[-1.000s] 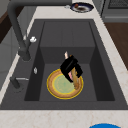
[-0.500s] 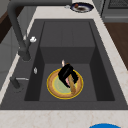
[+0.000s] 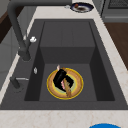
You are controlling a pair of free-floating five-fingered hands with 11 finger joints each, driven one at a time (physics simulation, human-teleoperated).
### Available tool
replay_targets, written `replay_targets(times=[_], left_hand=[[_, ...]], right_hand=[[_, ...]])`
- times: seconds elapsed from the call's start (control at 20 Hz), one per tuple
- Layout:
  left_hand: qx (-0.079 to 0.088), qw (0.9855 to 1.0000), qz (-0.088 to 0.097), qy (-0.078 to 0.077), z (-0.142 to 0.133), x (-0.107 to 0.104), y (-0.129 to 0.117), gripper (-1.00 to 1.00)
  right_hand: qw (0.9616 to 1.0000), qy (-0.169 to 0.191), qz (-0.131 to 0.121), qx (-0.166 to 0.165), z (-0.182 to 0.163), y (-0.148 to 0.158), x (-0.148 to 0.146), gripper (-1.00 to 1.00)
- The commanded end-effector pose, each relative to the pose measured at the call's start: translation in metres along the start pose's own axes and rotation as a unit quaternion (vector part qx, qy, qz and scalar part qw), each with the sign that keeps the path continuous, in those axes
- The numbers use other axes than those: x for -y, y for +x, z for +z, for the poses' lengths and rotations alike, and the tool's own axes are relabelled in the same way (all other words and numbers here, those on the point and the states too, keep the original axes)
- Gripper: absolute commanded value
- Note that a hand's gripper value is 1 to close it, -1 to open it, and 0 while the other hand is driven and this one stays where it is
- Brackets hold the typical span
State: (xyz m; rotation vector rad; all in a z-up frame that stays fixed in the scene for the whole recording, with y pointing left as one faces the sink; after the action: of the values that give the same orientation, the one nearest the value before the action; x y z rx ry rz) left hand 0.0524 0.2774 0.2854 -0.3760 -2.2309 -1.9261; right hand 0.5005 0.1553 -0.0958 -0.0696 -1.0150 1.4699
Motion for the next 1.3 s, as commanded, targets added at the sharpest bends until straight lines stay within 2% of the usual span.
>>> replay_targets(times=[0.0,0.1,0.15,0.2,0.25,0.4,0.65,0.9,1.25], left_hand=[[0.000,1.0000,0.000,0.000,0.000,0.000,0.000,0.00],[0.000,1.0000,0.000,0.000,0.000,0.000,0.000,0.00],[0.000,1.0000,0.000,0.000,0.000,0.000,0.000,0.00],[0.000,1.0000,0.000,0.000,0.000,0.000,0.000,0.00],[0.000,1.0000,0.000,0.000,0.000,0.000,0.000,0.00],[0.000,1.0000,0.000,0.000,0.000,0.000,0.000,0.00],[0.000,1.0000,0.000,0.000,0.000,0.000,0.000,0.00],[0.000,1.0000,0.000,0.000,0.000,0.000,0.000,0.00],[0.000,1.0000,0.000,0.000,0.000,0.000,0.000,0.00]], right_hand=[[0.9993,-0.006,0.030,0.020,-0.025,-0.018,-0.010,1.00],[0.9999,0.016,0.003,0.006,-0.011,-0.008,-0.004,1.00],[1.0000,0.009,-0.001,0.000,-0.002,-0.001,-0.002,1.00],[1.0000,0.003,0.001,0.000,0.003,0.000,-0.001,-1.00],[0.9999,0.005,-0.009,-0.003,0.013,-0.003,0.005,-1.00],[0.9980,0.057,-0.028,-0.010,0.028,0.001,0.011,-1.00],[0.9945,0.099,-0.025,-0.023,0.029,0.005,0.004,-1.00],[0.9938,0.107,-0.022,-0.018,0.055,0.008,0.022,-1.00],[0.9972,0.073,0.009,-0.009,0.097,0.011,0.049,-1.00]])
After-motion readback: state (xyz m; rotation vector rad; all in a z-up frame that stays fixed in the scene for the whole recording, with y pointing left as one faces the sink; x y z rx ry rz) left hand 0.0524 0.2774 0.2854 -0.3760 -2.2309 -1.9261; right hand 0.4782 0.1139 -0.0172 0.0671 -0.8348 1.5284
